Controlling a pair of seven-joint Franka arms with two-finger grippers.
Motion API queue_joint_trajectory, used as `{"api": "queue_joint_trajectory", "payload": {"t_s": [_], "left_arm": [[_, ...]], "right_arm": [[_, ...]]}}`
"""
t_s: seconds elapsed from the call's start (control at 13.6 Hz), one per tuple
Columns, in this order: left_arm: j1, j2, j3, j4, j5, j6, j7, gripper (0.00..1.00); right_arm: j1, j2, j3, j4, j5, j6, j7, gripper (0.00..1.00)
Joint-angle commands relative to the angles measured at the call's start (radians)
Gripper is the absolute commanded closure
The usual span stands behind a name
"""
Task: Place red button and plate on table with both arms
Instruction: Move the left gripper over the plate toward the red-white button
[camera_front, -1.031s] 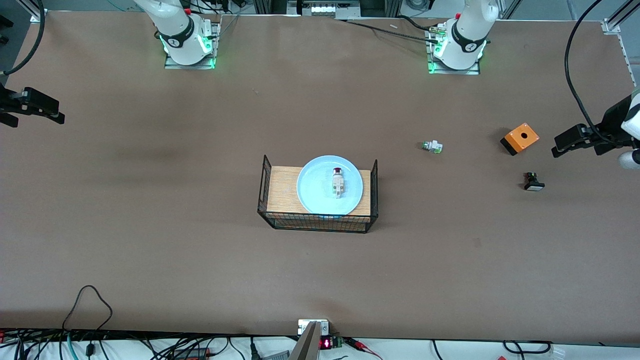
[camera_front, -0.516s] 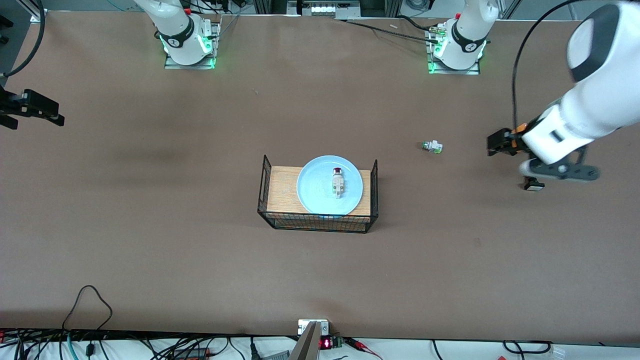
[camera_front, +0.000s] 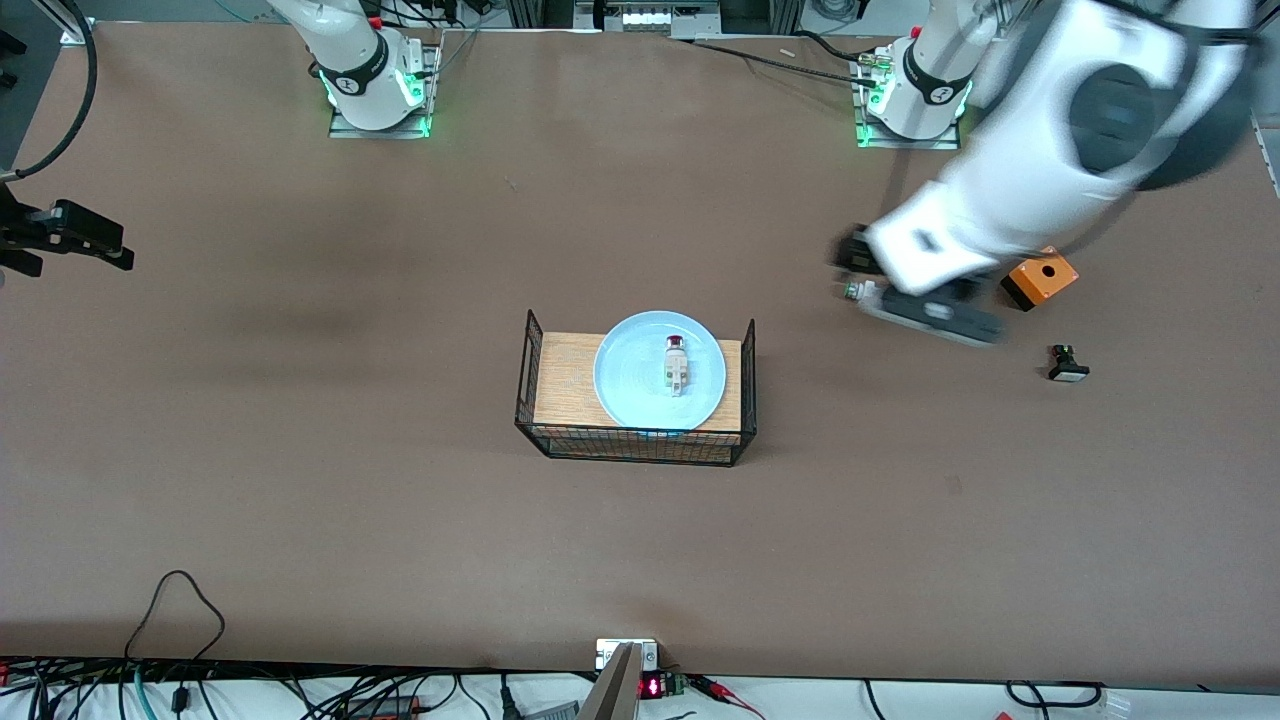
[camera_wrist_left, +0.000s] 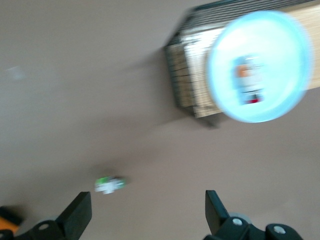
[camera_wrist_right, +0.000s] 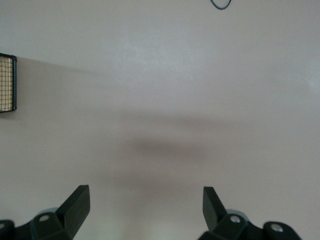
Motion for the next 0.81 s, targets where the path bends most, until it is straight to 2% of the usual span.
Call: {"api": "queue_joint_trajectory", "payload": {"t_s": [0.0,0.29,0.59,0.74], "left_arm": [[-0.111,0.153,0.006,0.170,0.018,-0.018,-0.141,0.00],[-0.220,0.277,0.018,0.281,0.028,0.033,-0.326,0.00],[-0.220,0.355,0.020,0.290,0.093,0.134,-0.328,0.00],[-0.222,0.397,0.021,0.289,0.094,0.175,-0.328,0.00]], "right_arm": [[-0.009,0.024,0.003,0.026,0.025,0.005,0.008,0.00],[-0.016,0.038,0.004,0.026,0.057,0.005,0.008,0.00],[-0.019,0.039,0.003,0.026,0.111,0.003,0.026,0.00],[-0.011,0.047,0.004,0.026,0.114,0.003,0.202,0.00]]}}
